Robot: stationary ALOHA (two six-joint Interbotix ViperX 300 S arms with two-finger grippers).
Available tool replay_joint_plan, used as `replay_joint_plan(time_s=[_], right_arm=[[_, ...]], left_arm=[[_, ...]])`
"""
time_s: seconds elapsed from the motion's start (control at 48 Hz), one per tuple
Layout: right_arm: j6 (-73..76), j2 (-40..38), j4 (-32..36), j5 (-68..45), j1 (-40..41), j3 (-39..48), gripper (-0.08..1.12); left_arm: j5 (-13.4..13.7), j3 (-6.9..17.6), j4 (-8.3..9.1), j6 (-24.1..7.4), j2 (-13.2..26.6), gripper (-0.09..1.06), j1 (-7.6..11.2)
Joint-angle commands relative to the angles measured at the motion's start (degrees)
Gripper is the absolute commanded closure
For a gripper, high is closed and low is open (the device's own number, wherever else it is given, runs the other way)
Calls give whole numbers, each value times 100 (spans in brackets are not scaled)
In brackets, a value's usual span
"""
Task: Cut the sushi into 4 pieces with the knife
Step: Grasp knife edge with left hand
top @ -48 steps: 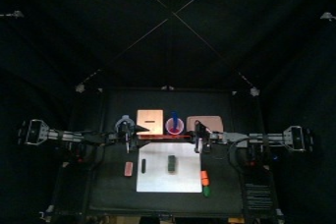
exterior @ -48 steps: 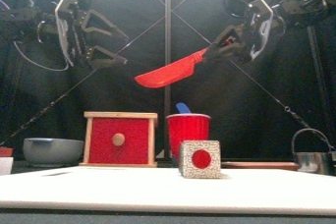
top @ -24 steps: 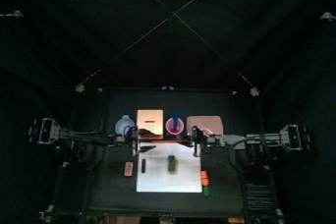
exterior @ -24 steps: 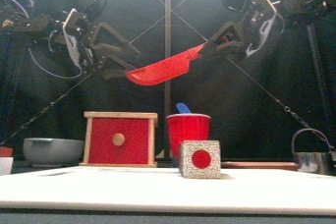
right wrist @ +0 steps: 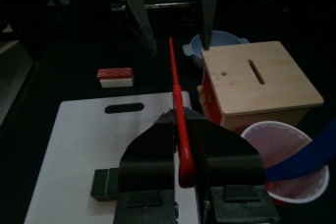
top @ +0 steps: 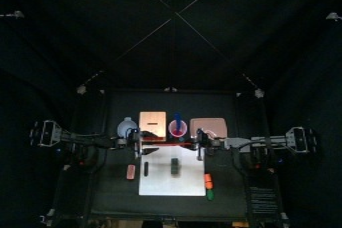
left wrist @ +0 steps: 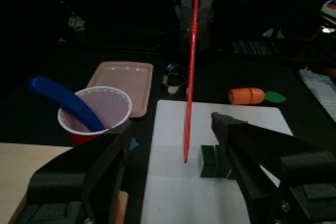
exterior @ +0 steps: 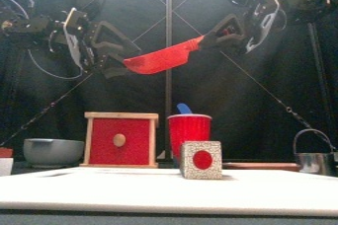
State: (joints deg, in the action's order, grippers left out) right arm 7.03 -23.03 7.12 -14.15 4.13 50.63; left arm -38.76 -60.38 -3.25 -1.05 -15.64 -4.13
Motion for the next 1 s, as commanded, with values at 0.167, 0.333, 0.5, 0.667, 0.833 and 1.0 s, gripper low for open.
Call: replay_joint_plan(time_s=[0.167,0.333,0.5,0.667,0.833,1.0], right_arm=[[-18,-141,0,-141,-9,-149,91],[9,-149,0,-167,-18,-123,91],[9,-158,0,-167,-26,-123,91],[9,-158,0,-167,-35,-105,91],[9,-158,-18,-176,-26,-88,91],[9,-158,-26,-167,-26,-70,91]], left_arm=[[-580,-9,9,18,290,0,9],[-712,44,26,9,422,1,9],[-738,35,26,9,431,2,9],[-747,44,35,9,413,13,18],[-756,44,53,9,369,29,18],[-826,44,79,9,369,41,26]])
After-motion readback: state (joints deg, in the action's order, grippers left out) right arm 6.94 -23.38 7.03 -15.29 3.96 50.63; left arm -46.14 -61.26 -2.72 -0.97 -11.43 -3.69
